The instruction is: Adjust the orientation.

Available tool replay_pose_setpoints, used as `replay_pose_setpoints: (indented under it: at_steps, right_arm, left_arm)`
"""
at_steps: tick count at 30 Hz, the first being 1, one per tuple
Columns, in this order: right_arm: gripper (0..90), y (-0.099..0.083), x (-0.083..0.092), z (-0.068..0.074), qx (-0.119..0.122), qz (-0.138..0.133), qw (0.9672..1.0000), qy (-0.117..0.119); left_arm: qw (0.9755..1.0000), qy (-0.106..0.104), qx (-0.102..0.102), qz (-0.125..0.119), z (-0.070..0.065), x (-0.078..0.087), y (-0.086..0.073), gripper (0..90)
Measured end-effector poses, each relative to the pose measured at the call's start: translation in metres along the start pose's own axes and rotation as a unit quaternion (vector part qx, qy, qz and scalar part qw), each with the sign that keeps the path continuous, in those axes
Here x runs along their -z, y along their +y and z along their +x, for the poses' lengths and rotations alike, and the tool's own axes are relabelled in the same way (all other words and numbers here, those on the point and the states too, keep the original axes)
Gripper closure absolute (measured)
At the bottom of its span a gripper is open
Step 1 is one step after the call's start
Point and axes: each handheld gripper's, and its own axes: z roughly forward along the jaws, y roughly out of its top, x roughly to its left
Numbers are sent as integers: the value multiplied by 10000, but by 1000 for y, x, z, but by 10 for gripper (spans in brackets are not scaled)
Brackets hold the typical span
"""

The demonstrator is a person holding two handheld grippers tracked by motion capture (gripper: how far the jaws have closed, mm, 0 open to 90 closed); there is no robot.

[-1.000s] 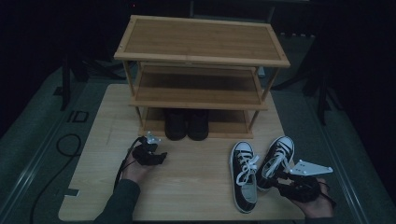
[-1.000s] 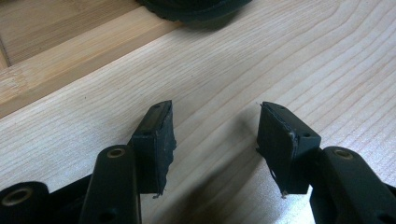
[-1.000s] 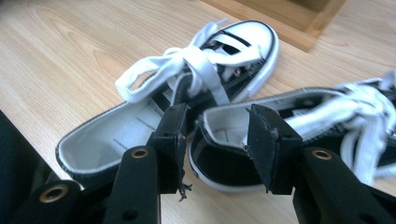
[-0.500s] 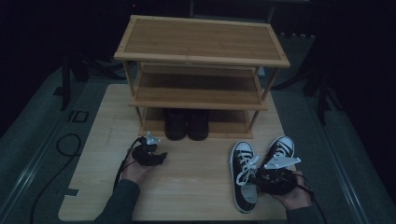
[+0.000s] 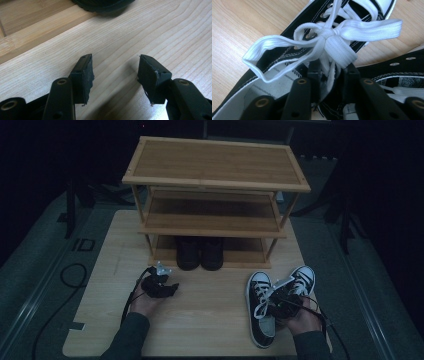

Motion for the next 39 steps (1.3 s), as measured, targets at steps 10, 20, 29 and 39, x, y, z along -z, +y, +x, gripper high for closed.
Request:
replay_pose_setpoints:
  at_steps: [10,20,29,39]
  right_arm:
    - [845,1,0,-4,-86,-483,9988,97]
    - [849,7,8,0,87,-975,9945,386]
    - [848,20,5,21,648,-1132,9878,855]
    - [844,19,-13,17,581,-1053,9864,1124]
  left_arm:
    - [10000,-3,-4,-17,0,0,0,465]
    - [10000,-18,-6,-38,1,0,-1,477]
    - [10000,-26,-14,-81,2,0,-2,486]
    - [10000,-29,-16,-93,2,0,-2,486]
